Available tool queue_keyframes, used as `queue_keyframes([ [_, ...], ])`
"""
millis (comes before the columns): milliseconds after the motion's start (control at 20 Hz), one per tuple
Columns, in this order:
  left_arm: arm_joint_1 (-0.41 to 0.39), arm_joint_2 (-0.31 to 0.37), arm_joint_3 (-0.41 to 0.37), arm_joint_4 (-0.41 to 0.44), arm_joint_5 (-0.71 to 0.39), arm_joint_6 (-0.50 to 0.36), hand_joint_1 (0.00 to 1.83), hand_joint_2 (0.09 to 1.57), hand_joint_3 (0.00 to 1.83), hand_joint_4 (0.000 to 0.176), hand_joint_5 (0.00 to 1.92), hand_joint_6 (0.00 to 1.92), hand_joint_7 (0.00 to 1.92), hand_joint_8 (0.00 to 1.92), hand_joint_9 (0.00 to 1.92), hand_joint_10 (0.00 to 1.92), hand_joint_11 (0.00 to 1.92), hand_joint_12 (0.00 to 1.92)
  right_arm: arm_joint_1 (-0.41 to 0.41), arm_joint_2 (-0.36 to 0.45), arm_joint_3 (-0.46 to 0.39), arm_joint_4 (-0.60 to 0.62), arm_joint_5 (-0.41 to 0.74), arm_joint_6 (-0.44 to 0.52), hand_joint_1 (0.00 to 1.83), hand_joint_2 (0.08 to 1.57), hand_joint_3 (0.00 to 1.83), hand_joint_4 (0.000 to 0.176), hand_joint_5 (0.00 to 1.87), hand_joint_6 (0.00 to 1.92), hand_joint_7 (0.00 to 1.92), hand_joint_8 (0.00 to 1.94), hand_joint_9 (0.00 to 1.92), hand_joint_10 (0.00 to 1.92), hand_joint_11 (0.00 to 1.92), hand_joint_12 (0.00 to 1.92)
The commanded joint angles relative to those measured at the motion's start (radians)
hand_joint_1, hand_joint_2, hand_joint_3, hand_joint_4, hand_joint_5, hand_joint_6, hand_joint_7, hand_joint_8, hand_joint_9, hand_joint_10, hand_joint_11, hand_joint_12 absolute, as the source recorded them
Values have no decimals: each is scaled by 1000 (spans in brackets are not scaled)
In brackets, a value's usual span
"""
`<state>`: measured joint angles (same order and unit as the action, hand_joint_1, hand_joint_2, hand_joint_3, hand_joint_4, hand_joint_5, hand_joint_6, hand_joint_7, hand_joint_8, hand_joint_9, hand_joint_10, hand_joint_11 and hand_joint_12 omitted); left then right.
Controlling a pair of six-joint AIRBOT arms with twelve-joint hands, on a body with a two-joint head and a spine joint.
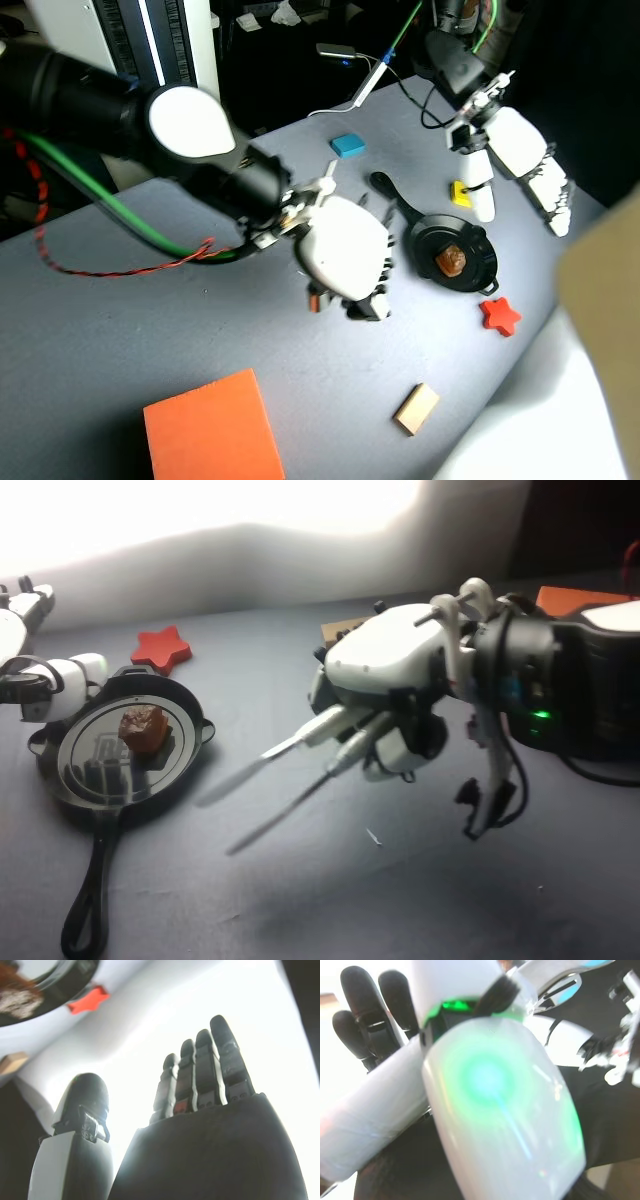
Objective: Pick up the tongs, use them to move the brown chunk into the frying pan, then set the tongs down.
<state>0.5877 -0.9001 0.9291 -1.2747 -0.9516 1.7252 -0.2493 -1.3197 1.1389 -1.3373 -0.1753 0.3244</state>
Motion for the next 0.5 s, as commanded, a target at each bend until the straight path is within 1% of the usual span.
queue_keyframes([
  [0,-12,6,-4,59,-89,2,173,1397,0,29,50,8,110,4,126,10,0,656,-6,8,-1,-30,100,2,1125,1214,1,0,772,1301,853,638,1051,53,493,1338],
  [50,-15,5,-13,59,-86,5,198,1392,0,28,53,8,111,3,126,9,0,658,-18,15,-1,-47,127,-2,1110,1224,0,0,764,1297,913,350,1035,45,473,1326],
  [100,-19,3,-21,59,-83,7,171,1399,0,23,49,6,110,2,120,6,0,648,-29,19,0,-50,141,-6,1109,1221,1,0,767,1291,959,191,1021,37,459,1315],
  [150,-23,0,-26,59,-82,8,177,1400,0,27,54,6,104,0,124,7,0,648,-38,19,3,-58,150,-7,1096,1229,3,0,751,1316,959,131,996,25,439,1300],
  [200,-28,-4,-29,59,-82,9,153,1402,1,28,55,6,105,1,129,8,0,653,-46,17,9,-72,166,-7,1077,1185,0,0,649,775,948,89,967,12,408,1281],
  [250,-33,-9,-31,59,-81,10,129,1399,1,32,52,4,103,0,127,7,0,675,-53,12,16,-74,169,-8,1053,1153,0,0,692,478,942,51,925,10,385,1273],
  [300,-38,-13,-33,60,-76,12,143,1400,0,30,51,3,86,0,112,4,0,620,-59,2,27,-75,170,-11,1025,1132,0,0,725,314,924,23,882,2,355,1279],
  [350,-42,-15,-37,64,-74,12,139,1403,2,31,42,4,84,0,102,1,0,566,-62,-7,38,-75,171,-16,992,1131,0,0,738,213,896,6,844,0,320,1283],
  [400,-45,-17,-40,67,-70,12,198,1395,0,32,54,8,103,5,117,7,0,618,-65,-17,49,-81,171,-20,936,1121,0,0,703,120,821,0,778,0,254,1266],
  [450,-47,-18,-46,67,-69,12,187,1399,0,30,44,2,107,3,118,6,0,586,-70,-24,58,-92,170,-20,906,1098,0,0,618,64,720,0,686,0,163,1236],
])
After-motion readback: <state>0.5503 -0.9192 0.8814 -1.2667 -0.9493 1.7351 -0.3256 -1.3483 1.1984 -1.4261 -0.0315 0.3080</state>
